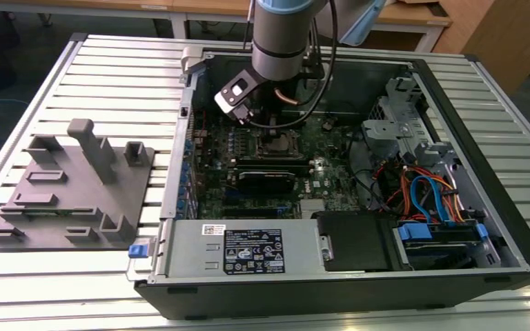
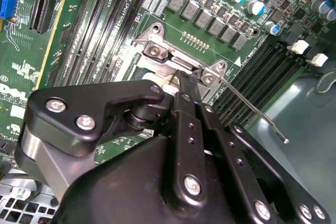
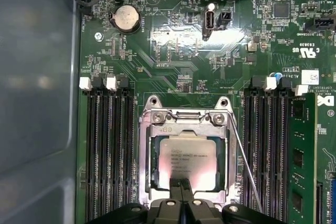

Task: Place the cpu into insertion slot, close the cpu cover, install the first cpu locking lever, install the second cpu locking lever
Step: 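Close the cpu cover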

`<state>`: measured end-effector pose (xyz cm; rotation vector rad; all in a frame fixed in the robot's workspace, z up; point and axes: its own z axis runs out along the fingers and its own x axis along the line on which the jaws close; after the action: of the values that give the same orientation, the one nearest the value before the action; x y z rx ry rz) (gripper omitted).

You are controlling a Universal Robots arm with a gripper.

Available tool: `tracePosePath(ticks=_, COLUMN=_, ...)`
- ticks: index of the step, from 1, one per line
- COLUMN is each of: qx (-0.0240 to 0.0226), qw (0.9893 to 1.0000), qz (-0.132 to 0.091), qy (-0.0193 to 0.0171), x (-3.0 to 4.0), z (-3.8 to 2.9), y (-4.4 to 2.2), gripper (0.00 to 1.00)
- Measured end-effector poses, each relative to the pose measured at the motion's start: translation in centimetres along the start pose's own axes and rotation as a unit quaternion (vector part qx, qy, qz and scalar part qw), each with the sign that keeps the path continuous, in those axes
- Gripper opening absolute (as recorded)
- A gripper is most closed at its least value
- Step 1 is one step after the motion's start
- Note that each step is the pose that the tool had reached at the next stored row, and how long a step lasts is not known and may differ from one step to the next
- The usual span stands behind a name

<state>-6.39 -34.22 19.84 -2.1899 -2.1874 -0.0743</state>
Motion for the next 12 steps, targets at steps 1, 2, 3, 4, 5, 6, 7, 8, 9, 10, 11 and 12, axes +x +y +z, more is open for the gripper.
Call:
tracePosePath(ticks=1, qx=0.0000, qw=1.0000, qz=0.000, qy=0.0000, x=0.00, z=0.01, y=0.00, gripper=0.11)
tracePosePath(ticks=2, qx=-0.0001, qw=1.0000, qz=0.000, qy=0.0001, x=0.00, z=0.02, y=0.00, gripper=0.11)
tracePosePath(ticks=3, qx=-0.0002, qw=1.0000, qz=0.000, qy=0.0002, x=0.01, z=0.04, y=0.00, gripper=0.11)
tracePosePath(ticks=4, qx=-0.0004, qw=1.0000, qz=0.000, qy=0.0005, x=0.01, z=0.02, y=0.01, gripper=0.11)
tracePosePath(ticks=5, qx=-0.0007, qw=1.0000, qz=0.000, qy=0.0010, x=0.03, z=-0.04, y=0.02, gripper=0.11)
tracePosePath(ticks=6, qx=-0.0008, qw=1.0000, qz=0.000, qy=0.0013, x=0.05, z=-0.18, y=0.02, gripper=0.11)
tracePosePath(ticks=7, qx=-0.0005, qw=1.0000, qz=0.000, qy=0.0009, x=0.05, z=-0.39, y=0.01, gripper=0.11)
tracePosePath(ticks=8, qx=-0.0003, qw=1.0000, qz=0.000, qy=0.0008, x=0.05, z=-0.56, y=0.01, gripper=0.11)
tracePosePath(ticks=9, qx=-0.0004, qw=1.0000, qz=0.000, qy=0.0009, x=0.06, z=-0.63, y=0.01, gripper=0.11)
tracePosePath(ticks=10, qx=-0.0004, qw=1.0000, qz=0.000, qy=0.0010, x=0.06, z=-0.63, y=0.03, gripper=0.11)
tracePosePath(ticks=11, qx=-0.0003, qw=1.0000, qz=0.000, qy=0.0010, x=0.05, z=-0.63, y=0.13, gripper=0.11)
tracePosePath(ticks=12, qx=-0.0002, qw=1.0000, qz=0.000, qy=0.0009, x=0.04, z=-0.64, y=0.30, gripper=0.11)
